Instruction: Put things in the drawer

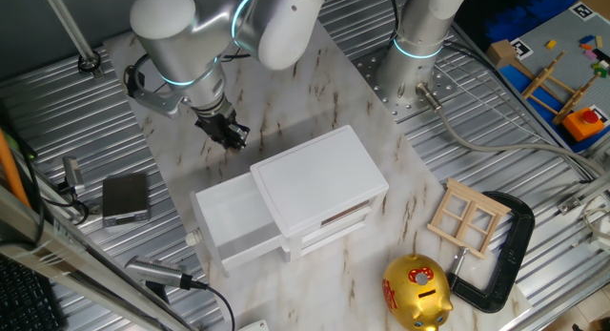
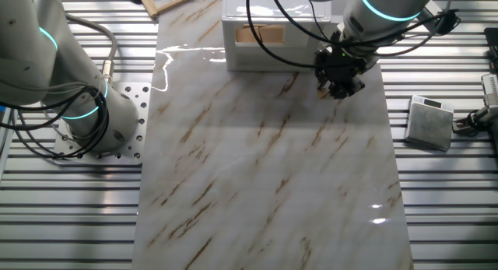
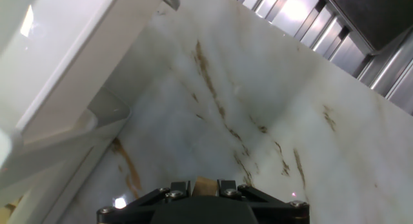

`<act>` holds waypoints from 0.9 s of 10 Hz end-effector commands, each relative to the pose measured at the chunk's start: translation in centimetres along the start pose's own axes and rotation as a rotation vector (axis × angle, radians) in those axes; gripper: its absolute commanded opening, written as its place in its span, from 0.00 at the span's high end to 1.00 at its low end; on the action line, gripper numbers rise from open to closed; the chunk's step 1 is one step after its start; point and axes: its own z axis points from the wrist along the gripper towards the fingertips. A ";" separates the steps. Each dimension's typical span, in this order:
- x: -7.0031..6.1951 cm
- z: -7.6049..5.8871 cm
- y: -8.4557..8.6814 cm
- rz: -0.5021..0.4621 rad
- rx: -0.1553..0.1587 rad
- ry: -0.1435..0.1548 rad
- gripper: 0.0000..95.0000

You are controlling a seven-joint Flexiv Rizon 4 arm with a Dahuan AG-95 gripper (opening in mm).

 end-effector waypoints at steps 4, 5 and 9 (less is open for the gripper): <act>-0.1 0.0 0.0 0.005 0.003 -0.015 1.00; -0.1 0.0 0.0 0.009 0.007 -0.022 1.00; -0.1 0.0 0.0 0.021 0.019 -0.038 1.00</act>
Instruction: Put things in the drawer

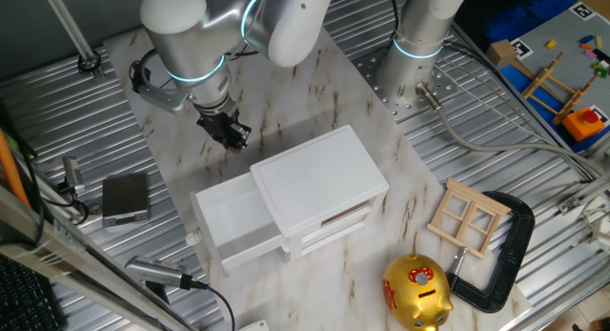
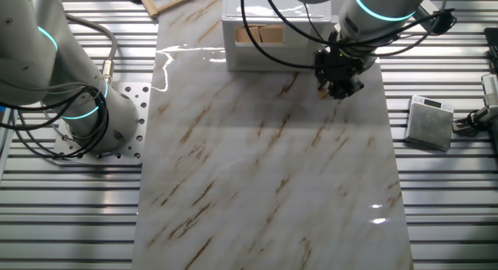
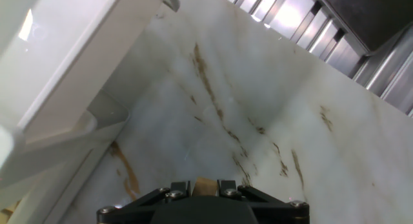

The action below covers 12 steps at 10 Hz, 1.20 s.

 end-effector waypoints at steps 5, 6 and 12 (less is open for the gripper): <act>0.0 0.0 0.0 -0.008 -0.004 -0.001 1.00; 0.0 0.0 0.0 -0.006 -0.004 0.002 1.00; 1.1 -4.4 1.9 -0.018 -0.006 0.004 1.00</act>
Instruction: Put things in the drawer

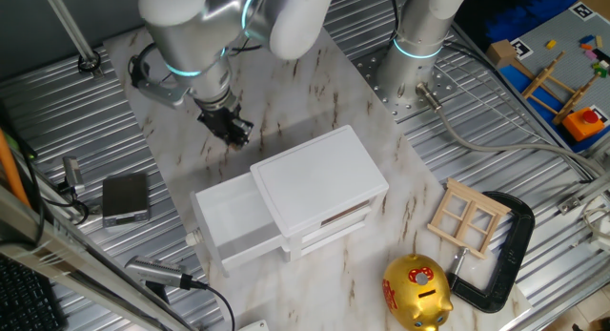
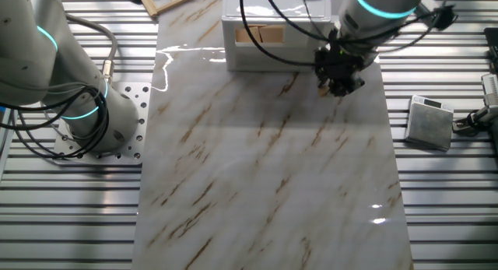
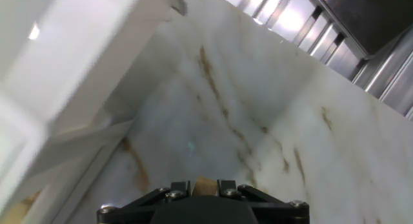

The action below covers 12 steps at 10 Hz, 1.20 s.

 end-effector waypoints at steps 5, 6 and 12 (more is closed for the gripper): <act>1.9 -8.4 1.4 -0.013 -0.015 0.026 1.00; 1.9 -9.0 1.4 -0.013 -0.018 0.033 1.00; 1.9 -9.2 1.5 -0.012 -0.021 0.036 1.00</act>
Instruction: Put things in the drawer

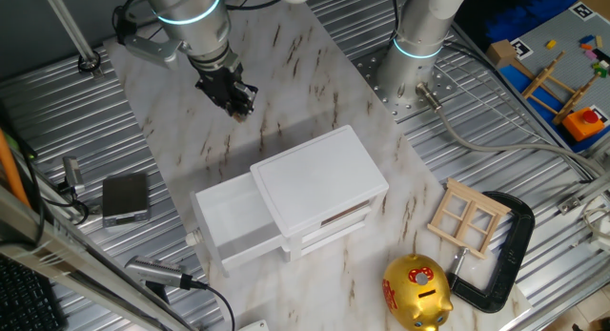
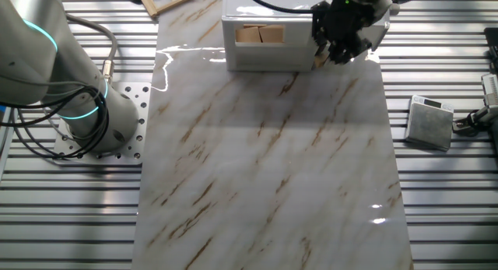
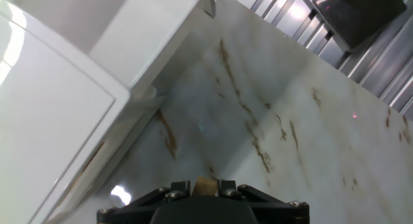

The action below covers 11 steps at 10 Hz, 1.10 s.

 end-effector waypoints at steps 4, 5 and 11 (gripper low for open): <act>-0.2 0.0 0.0 -0.024 0.002 0.003 1.00; -0.2 0.0 0.0 -0.027 0.000 0.006 1.00; -0.2 0.0 0.0 -0.058 -0.005 0.003 1.00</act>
